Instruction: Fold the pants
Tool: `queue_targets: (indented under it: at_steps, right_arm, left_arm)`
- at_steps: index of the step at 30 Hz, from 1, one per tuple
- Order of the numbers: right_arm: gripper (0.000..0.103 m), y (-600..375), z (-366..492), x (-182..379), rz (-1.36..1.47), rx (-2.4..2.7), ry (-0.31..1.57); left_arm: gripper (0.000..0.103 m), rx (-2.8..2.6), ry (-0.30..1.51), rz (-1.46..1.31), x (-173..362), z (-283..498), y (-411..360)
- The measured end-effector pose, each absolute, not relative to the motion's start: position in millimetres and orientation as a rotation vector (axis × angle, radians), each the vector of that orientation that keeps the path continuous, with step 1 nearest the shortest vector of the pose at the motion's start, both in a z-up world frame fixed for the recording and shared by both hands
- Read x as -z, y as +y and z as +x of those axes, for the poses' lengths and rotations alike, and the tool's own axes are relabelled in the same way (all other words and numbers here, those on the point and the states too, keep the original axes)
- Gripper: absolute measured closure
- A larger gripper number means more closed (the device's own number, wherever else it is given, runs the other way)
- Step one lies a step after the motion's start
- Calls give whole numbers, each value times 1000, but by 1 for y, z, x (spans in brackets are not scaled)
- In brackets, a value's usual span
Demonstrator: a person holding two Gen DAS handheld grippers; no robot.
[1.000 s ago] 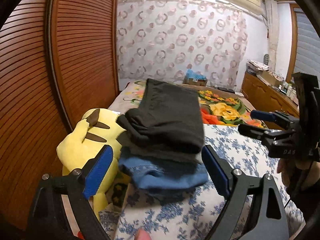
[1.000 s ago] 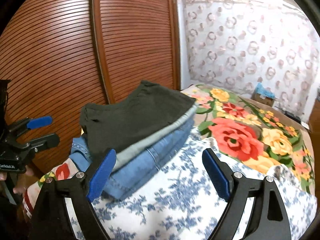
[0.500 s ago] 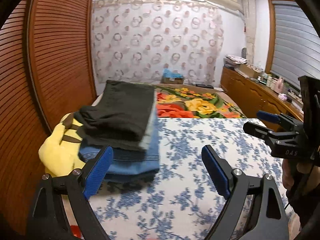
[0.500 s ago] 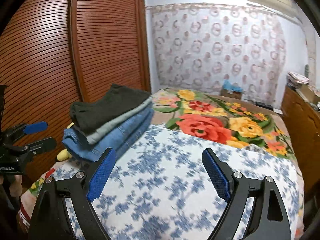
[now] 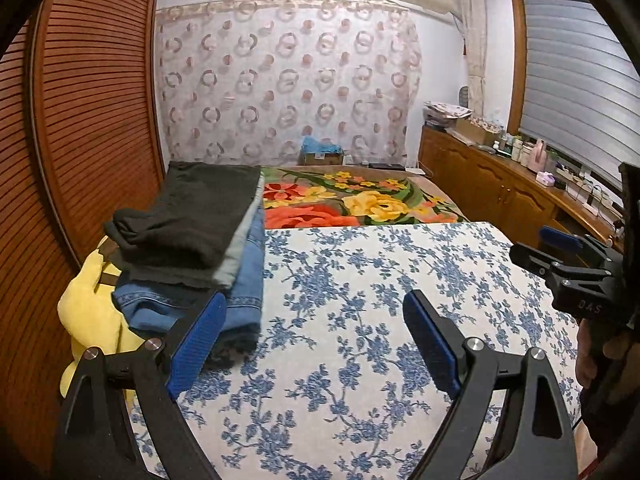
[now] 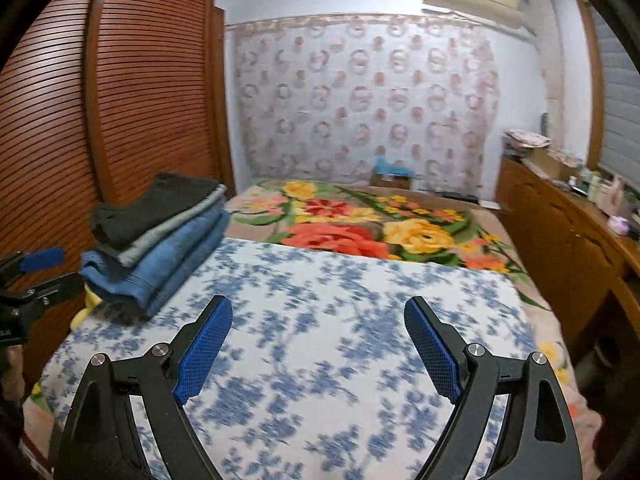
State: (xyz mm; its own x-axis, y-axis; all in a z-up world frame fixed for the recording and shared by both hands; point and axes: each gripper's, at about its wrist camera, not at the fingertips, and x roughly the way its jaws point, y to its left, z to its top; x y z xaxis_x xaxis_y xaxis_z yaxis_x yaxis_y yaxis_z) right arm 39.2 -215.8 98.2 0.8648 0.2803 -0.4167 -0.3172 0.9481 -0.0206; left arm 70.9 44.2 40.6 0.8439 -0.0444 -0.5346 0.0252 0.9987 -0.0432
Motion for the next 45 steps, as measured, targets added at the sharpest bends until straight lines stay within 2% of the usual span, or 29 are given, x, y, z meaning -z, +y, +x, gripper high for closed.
queue_targets:
  at_steps: [14, 32, 45]
  right_arm:
    - [14, -206, 2, -100, -54, -249, 415]
    - [14, -225, -30, -101, -3, -229, 343]
    - [14, -229, -36, -93, 3, -217, 300]
  left_arm:
    - [13, 68, 556, -21, -38, 61, 13]
    - [13, 85, 485, -14, -78, 30, -6]
    - [13, 76, 444, -9, -89, 17, -6]
